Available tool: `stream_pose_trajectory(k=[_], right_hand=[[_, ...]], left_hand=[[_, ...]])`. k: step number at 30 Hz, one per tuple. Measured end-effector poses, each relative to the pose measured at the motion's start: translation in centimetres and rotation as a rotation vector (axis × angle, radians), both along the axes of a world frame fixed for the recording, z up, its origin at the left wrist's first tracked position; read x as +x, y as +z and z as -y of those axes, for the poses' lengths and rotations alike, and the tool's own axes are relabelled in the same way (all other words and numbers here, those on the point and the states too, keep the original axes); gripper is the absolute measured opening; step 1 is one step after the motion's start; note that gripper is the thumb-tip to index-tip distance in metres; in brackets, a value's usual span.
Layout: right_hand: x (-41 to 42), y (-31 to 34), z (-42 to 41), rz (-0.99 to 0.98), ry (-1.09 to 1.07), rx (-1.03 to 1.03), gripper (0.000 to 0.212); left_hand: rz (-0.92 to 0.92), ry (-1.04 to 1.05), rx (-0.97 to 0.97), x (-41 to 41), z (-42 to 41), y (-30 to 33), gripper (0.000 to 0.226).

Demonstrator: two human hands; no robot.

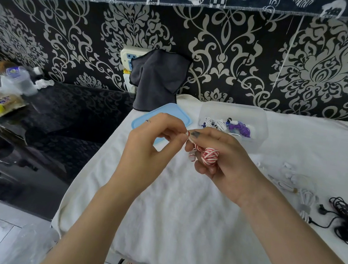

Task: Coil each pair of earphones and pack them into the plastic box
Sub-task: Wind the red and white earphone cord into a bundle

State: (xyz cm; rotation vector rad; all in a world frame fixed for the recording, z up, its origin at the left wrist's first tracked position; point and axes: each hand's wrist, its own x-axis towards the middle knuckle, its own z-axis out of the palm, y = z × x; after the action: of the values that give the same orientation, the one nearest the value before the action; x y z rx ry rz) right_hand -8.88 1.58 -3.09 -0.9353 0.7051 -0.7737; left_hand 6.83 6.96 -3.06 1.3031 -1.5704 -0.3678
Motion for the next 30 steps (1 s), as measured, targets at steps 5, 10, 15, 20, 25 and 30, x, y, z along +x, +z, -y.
stream_pose_trajectory(k=[5, 10, 15, 20, 25, 30], right_hand=[[-0.1, 0.1, 0.0, 0.057, -0.006, 0.042, 0.014], [-0.2, 0.2, 0.0, 0.116, -0.013, 0.099, 0.013], [-0.4, 0.3, -0.2, 0.083, 0.01, 0.06, 0.017], [-0.5, 0.0, -0.2, 0.039, 0.038, -0.012, 0.023], [-0.4, 0.1, -0.4, 0.034, 0.055, -0.01, 0.02], [-0.4, 0.5, -0.2, 0.041, 0.017, -0.022, 0.018]], left_hand=[[-0.197, -0.002, 0.035, -0.5, 0.1, -0.1, 0.014], [-0.282, -0.039, 0.047, -0.7, 0.5, -0.4, 0.009], [-0.136, -0.039, 0.014, -0.7, 0.6, -0.2, 0.013], [-0.039, -0.033, 0.047, -0.8, 0.7, 0.1, 0.017], [-0.083, -0.028, 0.107, -1.3, 0.6, 0.2, 0.018], [-0.422, -0.06, 0.213, -2.3, 0.5, 0.8, 0.022]])
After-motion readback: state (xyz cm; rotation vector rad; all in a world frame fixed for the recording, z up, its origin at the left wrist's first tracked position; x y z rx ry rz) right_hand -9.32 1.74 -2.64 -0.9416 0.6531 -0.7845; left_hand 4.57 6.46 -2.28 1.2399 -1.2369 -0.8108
